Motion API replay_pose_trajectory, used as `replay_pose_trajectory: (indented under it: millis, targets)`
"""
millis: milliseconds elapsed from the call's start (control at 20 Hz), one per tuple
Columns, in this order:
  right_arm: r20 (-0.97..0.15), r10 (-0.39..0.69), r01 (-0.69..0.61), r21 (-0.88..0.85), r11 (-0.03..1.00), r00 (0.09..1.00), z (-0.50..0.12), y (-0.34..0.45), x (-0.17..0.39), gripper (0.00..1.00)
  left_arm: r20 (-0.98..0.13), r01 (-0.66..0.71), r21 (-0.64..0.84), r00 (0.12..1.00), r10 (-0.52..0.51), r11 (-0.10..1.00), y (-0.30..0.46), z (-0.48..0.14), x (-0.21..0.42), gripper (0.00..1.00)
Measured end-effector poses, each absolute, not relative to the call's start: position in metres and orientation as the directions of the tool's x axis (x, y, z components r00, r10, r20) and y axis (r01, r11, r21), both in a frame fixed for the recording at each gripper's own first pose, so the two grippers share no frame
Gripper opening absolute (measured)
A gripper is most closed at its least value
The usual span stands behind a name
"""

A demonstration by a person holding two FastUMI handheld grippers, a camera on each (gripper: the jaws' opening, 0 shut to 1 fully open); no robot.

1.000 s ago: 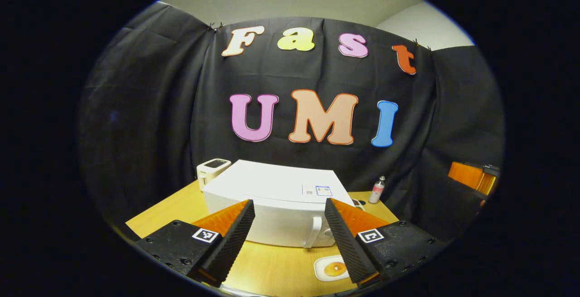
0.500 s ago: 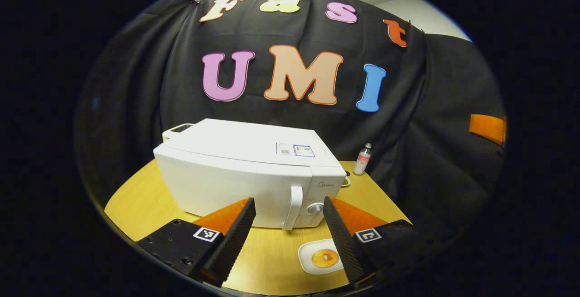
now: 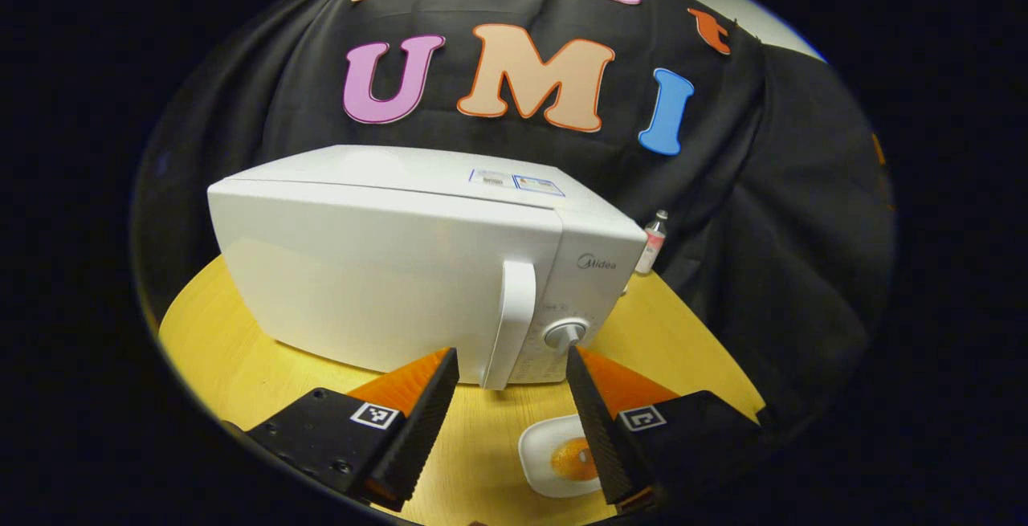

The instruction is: Open the microwave oven with the left hand, put the food in, and close the microwave oven.

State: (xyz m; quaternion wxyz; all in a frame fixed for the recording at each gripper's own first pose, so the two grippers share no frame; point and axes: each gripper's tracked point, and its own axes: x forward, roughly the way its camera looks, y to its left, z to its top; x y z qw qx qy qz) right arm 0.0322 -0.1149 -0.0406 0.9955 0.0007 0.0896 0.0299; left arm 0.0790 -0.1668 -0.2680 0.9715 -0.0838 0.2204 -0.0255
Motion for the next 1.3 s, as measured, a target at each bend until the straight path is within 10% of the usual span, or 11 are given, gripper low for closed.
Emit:
replay_pose_trajectory:
  millis: [750, 1300]
  targets:
    - [-0.243, 0.093, -0.100, -0.019, 0.995, 0.965, -0.060, -0.093, 0.037, 0.92, -0.415, 0.018, -0.048, 0.909, -0.036, 0.999, -0.159, -0.297, 0.114, 0.27]
    - [-0.285, 0.114, -0.121, -0.009, 0.993, 0.952, -0.077, -0.082, 0.032, 0.92, -0.407, 0.004, -0.017, 0.913, -0.011, 1.000, -0.158, -0.297, 0.115, 0.06]
